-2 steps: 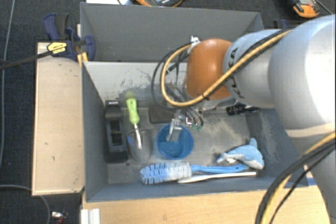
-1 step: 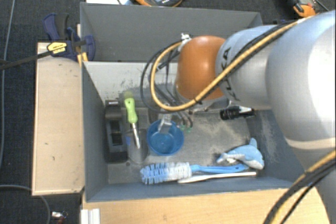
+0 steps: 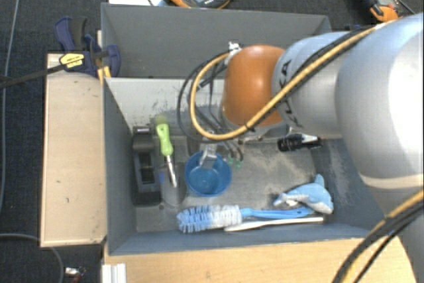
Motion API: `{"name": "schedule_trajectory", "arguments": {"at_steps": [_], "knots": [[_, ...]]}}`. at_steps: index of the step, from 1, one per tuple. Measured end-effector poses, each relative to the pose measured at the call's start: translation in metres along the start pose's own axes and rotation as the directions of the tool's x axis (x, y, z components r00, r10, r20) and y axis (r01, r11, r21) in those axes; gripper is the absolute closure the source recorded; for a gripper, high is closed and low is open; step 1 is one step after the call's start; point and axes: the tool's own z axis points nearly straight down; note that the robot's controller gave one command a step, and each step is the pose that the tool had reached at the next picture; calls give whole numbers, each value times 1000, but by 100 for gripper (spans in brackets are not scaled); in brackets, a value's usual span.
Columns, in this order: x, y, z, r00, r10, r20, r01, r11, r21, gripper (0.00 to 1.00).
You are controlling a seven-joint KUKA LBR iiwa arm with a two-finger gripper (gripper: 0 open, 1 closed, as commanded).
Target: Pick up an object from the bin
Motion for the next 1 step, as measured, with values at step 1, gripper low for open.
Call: {"name": "schedule_trajectory", "arguments": {"at_steps": [1], "knots": [[-1, -1, -30, 1000, -4, 7, 4, 1000, -3, 100]]}}
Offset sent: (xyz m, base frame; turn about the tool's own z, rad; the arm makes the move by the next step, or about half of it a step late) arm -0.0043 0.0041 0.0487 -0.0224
